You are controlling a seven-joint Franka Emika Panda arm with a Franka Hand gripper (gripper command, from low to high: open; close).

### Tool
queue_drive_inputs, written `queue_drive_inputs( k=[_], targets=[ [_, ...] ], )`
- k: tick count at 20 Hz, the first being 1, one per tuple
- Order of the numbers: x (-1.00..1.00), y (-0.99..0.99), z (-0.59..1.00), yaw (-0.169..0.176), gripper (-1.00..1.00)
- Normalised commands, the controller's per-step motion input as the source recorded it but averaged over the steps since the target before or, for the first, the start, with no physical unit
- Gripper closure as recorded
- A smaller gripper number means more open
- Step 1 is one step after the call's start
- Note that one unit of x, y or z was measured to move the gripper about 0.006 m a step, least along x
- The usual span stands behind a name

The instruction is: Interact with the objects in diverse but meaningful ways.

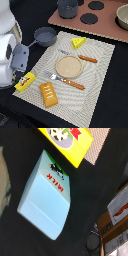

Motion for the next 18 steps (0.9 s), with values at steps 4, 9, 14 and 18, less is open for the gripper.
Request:
queue_drive_inputs(
  k=[4, 9, 14, 18],
  targets=[
    [-0.24, 0.0, -0.21, -0.178, -1.0],
    [-0.27, 0.01, -0.16, -0.032, -1.0],
    [-0.32, 0.03, -0.17, 0.0, -1.0],
    [-0.4, 0.05, -0.17, 0.0, -1.0]
  ],
)
